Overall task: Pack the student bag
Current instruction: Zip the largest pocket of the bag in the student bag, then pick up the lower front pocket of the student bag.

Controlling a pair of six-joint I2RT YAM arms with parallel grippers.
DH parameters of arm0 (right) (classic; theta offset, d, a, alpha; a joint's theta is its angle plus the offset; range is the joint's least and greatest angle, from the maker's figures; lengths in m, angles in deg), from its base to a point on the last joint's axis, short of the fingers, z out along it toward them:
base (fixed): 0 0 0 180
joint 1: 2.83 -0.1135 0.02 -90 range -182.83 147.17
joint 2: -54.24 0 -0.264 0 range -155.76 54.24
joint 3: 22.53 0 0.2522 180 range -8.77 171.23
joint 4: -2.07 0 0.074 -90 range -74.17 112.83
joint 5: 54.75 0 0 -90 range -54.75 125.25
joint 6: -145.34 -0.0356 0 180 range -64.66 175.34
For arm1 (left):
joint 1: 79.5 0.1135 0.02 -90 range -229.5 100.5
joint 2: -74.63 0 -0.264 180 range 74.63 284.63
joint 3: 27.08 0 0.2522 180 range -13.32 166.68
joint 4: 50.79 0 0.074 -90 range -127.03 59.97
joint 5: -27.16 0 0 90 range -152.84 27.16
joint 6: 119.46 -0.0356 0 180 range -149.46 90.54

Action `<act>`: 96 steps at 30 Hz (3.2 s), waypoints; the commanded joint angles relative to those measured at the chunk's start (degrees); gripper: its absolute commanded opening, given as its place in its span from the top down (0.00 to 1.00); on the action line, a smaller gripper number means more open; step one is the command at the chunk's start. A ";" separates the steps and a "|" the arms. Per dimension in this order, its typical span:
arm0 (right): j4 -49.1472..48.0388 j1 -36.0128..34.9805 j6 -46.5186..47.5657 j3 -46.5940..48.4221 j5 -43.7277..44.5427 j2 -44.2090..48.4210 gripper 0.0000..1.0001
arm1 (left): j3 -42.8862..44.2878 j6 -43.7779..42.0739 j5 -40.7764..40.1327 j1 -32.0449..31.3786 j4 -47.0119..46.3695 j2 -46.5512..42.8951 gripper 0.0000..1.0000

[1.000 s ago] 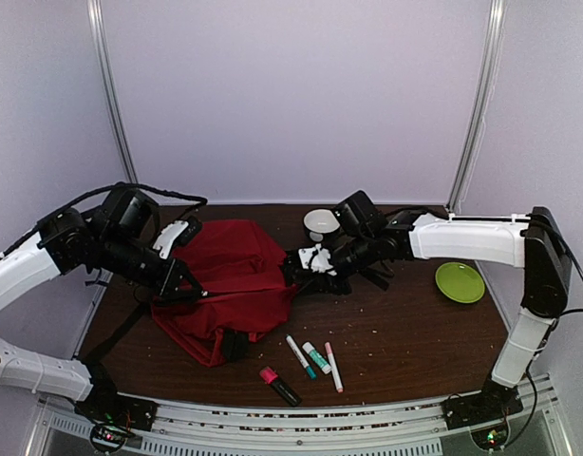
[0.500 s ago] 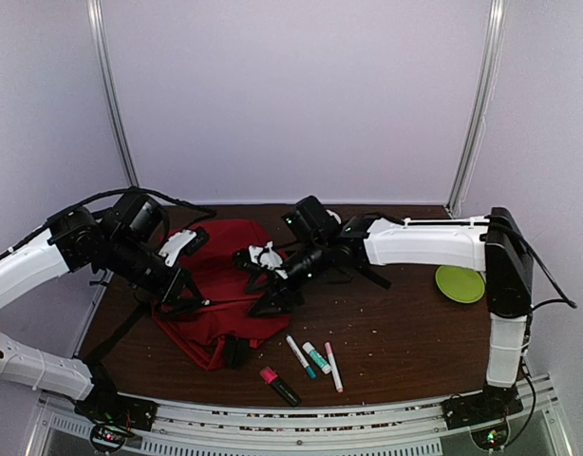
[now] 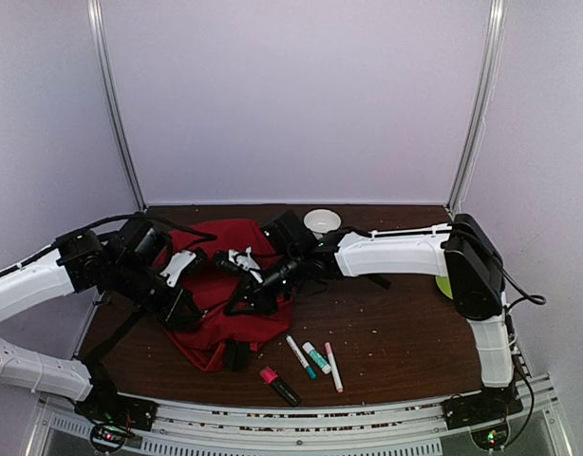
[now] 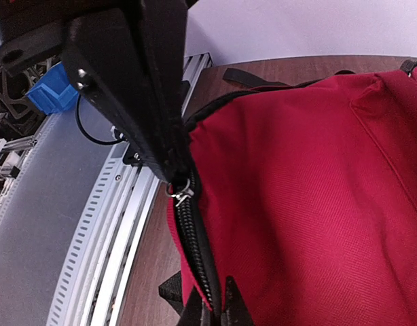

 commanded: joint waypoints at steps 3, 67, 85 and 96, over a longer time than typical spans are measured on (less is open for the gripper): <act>8.34 7.01 9.91 -3.85 -1.48 5.73 1.00 | -7.04 4.49 -9.16 -0.31 4.25 0.79 1.00; 21.10 2.87 13.05 -5.67 7.72 16.44 0.53 | 13.99 -4.87 -13.61 24.21 6.55 -4.44 0.44; 21.39 16.06 -2.47 11.46 18.10 6.06 0.52 | 25.11 -15.49 -0.67 24.12 -15.86 29.31 0.58; 20.96 13.55 -8.98 28.74 20.16 -9.69 0.47 | 13.20 -11.20 5.28 24.09 -22.05 28.61 0.63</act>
